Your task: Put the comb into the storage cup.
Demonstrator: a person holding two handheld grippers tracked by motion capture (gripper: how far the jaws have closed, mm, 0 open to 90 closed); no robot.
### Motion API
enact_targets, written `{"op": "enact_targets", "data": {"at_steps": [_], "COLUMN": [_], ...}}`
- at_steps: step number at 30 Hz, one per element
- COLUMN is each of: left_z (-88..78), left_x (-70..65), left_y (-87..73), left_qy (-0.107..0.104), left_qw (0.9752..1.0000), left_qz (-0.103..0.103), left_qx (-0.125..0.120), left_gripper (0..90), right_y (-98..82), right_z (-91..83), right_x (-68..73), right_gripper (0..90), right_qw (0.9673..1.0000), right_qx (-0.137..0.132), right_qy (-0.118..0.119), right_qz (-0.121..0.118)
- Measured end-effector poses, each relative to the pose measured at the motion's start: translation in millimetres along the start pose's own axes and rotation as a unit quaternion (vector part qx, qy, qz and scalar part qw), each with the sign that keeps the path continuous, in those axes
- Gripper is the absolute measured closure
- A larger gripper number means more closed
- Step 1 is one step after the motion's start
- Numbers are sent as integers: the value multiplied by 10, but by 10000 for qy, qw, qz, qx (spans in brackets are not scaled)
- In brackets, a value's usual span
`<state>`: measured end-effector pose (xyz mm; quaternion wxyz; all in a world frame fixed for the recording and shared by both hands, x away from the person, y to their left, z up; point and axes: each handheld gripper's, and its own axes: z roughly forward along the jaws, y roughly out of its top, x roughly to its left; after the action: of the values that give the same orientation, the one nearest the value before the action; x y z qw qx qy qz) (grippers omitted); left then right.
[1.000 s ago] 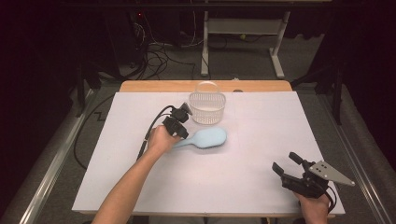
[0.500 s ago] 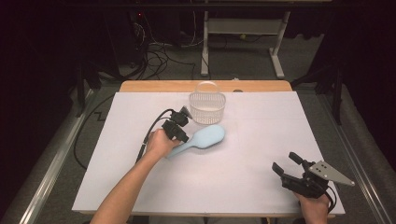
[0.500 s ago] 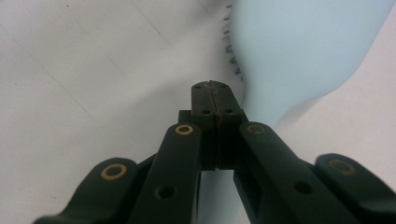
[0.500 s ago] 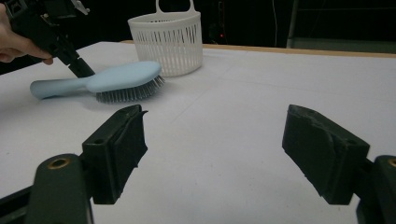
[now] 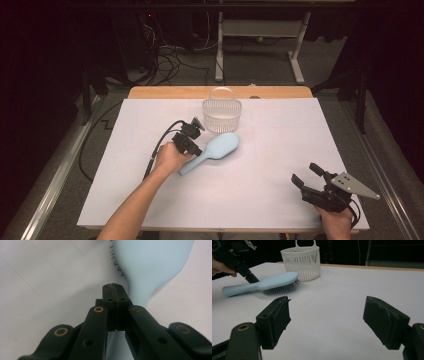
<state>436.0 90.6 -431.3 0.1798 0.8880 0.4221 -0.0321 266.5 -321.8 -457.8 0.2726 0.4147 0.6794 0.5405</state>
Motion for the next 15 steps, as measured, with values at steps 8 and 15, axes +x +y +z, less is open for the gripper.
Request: {"op": "enact_targets", "data": {"at_steps": [8,15], "left_z": [7,3], "left_x": [-33,-87], "left_y": [-67,-114], "left_qy": [-77,-113], "left_qw": [10000,9999], "left_qz": [-16,2], "left_qx": [-29,-80], "left_gripper": [882,881], "right_y": [0,0], "right_z": [0,-1], "right_x": [1,2], "right_gripper": [220,220], "right_qw": [10000,10000], "right_qx": [2,-1], "right_qy": [-3,-4], "right_qz": [-6,-6]}}
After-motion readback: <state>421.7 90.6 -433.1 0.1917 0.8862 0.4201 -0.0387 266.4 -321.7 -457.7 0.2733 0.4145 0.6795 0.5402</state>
